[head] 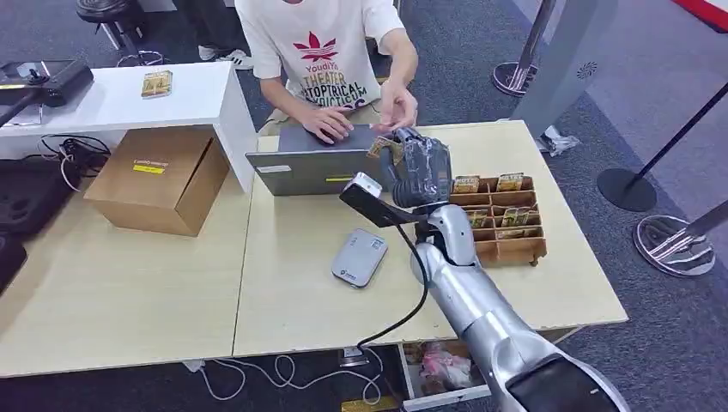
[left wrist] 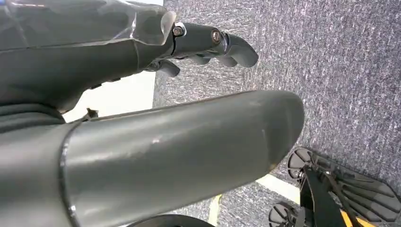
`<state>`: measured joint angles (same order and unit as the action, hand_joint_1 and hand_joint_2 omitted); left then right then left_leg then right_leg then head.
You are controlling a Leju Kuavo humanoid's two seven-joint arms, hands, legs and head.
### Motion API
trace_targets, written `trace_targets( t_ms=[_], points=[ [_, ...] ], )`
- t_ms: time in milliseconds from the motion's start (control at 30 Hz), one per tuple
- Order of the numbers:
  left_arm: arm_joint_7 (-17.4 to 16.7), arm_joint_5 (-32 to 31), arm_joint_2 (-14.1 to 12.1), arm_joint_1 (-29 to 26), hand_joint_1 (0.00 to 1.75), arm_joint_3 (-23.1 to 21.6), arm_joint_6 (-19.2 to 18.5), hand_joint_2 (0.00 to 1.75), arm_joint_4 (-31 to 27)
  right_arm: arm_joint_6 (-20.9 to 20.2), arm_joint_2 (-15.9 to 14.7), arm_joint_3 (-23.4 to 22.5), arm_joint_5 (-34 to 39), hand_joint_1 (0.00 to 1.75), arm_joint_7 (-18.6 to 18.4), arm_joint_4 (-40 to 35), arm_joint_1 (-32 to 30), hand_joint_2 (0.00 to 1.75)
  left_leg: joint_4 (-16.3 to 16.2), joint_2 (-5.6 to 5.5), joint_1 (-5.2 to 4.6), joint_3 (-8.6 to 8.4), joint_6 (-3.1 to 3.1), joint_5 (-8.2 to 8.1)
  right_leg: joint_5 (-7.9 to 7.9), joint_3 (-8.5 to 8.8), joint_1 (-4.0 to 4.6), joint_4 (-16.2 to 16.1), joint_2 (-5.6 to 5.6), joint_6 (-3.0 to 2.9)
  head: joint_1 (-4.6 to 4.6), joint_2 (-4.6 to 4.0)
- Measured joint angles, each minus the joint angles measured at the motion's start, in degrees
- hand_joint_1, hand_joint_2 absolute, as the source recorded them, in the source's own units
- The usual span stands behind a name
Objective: Pass the card to the sensor for recognition and then transmit it.
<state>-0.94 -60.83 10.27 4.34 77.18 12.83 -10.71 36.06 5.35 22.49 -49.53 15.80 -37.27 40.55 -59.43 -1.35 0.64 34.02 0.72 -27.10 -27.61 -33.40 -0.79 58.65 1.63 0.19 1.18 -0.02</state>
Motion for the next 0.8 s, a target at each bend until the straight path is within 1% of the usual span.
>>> trace_targets(
  t_ms=[67,100,133,167,267,333,400,433,533,633,800],
  points=[
    [0.0,0.0,0.0,0.0,0.00,0.0,0.0,0.00,0.0,0.0,0.0,0.0,0.1,1.73,0.0,0.2,0.1,1.75,0.0,0.00,0.00,0.00,0.00,0.00,0.00,0.00,0.00,0.0,0.00,0.00,0.00,0.00],
    [0.0,0.0,0.0,0.0,0.00,0.0,0.0,0.00,0.0,0.1,0.0,0.0,0.2,1.75,0.1,0.3,0.2,1.75,0.0,0.00,0.00,0.00,0.00,0.00,0.00,0.00,0.00,0.0,0.00,0.00,0.00,0.00],
    [0.2,0.0,0.0,0.0,0.00,0.0,0.0,0.00,0.0,0.1,0.0,0.1,0.7,1.69,0.1,0.5,0.3,1.75,0.0,0.00,0.00,0.00,0.00,0.00,0.00,0.00,0.00,0.0,0.00,0.00,0.00,0.00],
    [0.4,0.0,0.0,0.0,0.00,0.0,0.0,0.00,0.0,0.2,0.0,0.2,1.2,1.73,0.2,0.6,0.3,1.75,0.0,0.00,0.00,0.00,0.00,0.00,0.00,0.00,0.00,0.0,0.00,0.00,0.02,0.00],
    [1.0,-0.1,0.0,-0.1,0.00,0.0,-0.3,0.00,0.0,0.5,0.0,0.5,3.0,1.71,0.2,0.9,0.4,1.75,0.0,0.00,0.00,-0.01,0.00,0.00,0.00,-0.01,0.00,0.0,0.01,0.00,0.00,0.00],
    [1.1,-0.4,0.0,-0.1,0.00,0.0,-0.5,0.00,0.0,-0.1,0.0,0.6,5.0,1.69,0.4,0.8,0.3,1.75,0.0,0.00,0.00,-0.01,0.00,0.00,0.00,-0.01,0.00,0.0,0.01,0.00,0.00,0.00],
    [1.1,-0.5,-0.1,-0.1,0.00,0.0,-0.9,0.00,0.0,-2.2,-0.1,0.6,7.7,1.69,0.5,0.2,-0.2,1.75,0.0,0.01,0.00,-0.01,0.00,0.00,0.00,-0.01,0.00,0.0,0.01,0.00,0.00,0.00],
    [1.2,-0.6,-0.1,-0.2,0.00,0.0,-0.9,0.00,0.0,-4.2,-0.2,0.6,9.2,1.68,0.6,-0.3,-0.5,1.75,0.0,0.01,0.00,-0.01,0.00,0.00,0.00,-0.02,0.00,0.0,0.01,0.00,0.00,0.00],
    [1.7,-0.8,-0.3,-0.2,0.00,0.0,-1.5,0.00,0.0,-10.4,-0.3,1.0,14.4,1.73,0.6,-1.9,-1.5,1.75,0.0,0.01,0.00,-0.01,0.00,0.00,0.00,-0.03,0.00,0.0,0.01,0.00,0.00,0.00],
    [1.9,-1.0,-0.5,-0.2,0.00,0.0,-1.9,0.00,0.0,-15.1,-0.6,1.5,18.2,1.73,0.6,-3.2,-2.6,1.75,0.0,0.01,0.00,-0.01,0.00,0.00,0.00,-0.03,0.00,0.0,0.01,0.00,0.00,0.00],
    [2.1,-1.2,-0.8,-0.2,0.00,0.0,-2.0,0.00,0.0,-17.7,-1.0,2.2,20.4,1.75,0.6,-4.3,-3.8,1.75,0.0,0.01,0.00,-0.01,0.00,0.00,0.00,-0.02,0.00,0.0,0.01,0.00,0.00,0.00]
  ],
)
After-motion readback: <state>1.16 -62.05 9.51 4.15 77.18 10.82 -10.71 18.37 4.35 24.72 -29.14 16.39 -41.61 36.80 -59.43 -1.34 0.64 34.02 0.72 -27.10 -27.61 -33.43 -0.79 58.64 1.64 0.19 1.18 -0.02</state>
